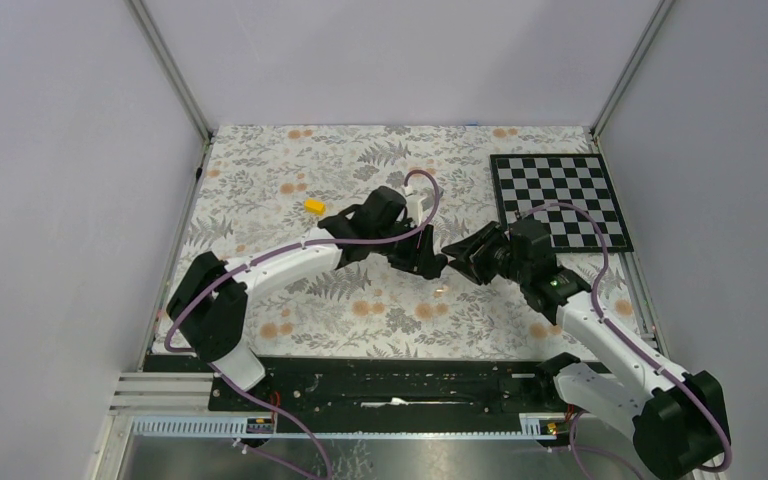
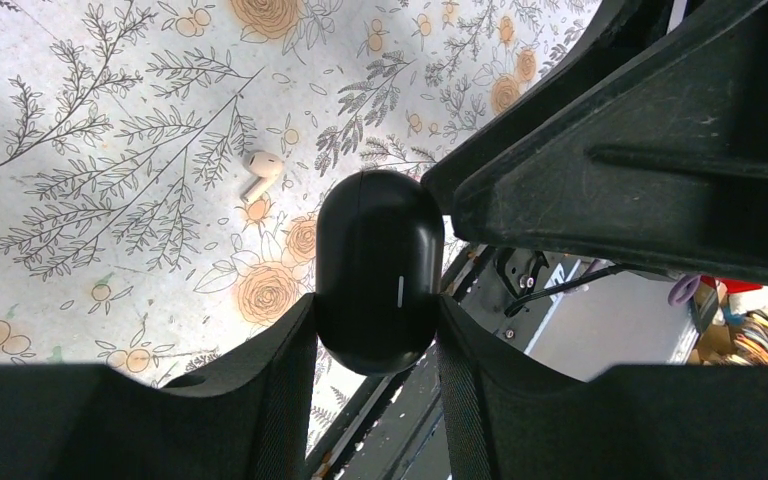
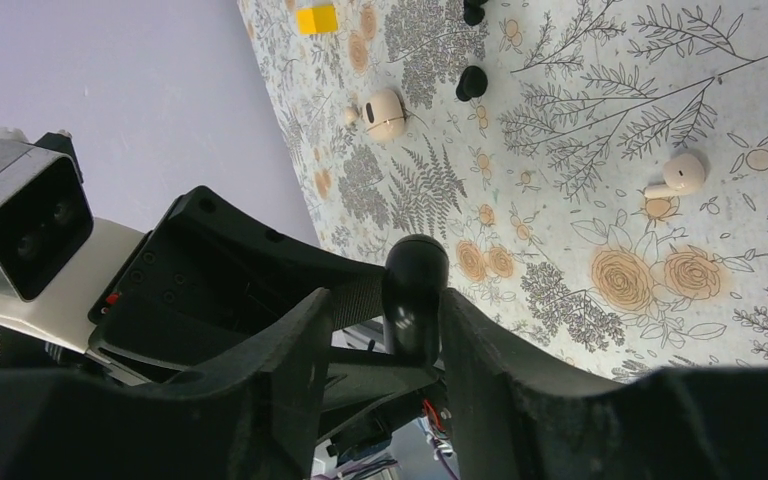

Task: Insert the wireless bluetooth earbuds into the charging case
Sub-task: Open the charging case.

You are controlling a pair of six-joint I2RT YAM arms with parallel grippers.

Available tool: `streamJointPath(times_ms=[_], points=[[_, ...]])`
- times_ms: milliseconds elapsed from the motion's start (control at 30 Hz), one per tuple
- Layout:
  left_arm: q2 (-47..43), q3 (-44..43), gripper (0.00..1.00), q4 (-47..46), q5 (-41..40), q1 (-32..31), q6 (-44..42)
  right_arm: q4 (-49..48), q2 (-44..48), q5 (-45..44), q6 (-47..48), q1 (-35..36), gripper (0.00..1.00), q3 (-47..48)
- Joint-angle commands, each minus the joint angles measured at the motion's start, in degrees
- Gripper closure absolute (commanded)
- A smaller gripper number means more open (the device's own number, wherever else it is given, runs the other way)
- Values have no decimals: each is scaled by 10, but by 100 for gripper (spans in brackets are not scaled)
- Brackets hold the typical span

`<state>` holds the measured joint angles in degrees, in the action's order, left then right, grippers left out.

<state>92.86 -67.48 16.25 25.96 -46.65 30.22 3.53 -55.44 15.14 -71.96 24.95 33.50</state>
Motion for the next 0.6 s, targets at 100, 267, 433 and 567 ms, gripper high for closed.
streamJointPath(times_ms=[100, 267, 433, 567], points=[[-3, -35, 66, -2, -28, -11, -19, -19, -4, 5, -3, 6, 41, -4], [-4, -42, 66, 3, -31, -15, -21, -29, -28, 15, 3, 10, 39, -4], [-2, -50, 65, 10, -36, -18, -26, -58, -55, 30, 5, 15, 46, -4], [3, -57, 64, 18, -40, -20, -29, -63, -53, 25, 3, 17, 62, -6]])
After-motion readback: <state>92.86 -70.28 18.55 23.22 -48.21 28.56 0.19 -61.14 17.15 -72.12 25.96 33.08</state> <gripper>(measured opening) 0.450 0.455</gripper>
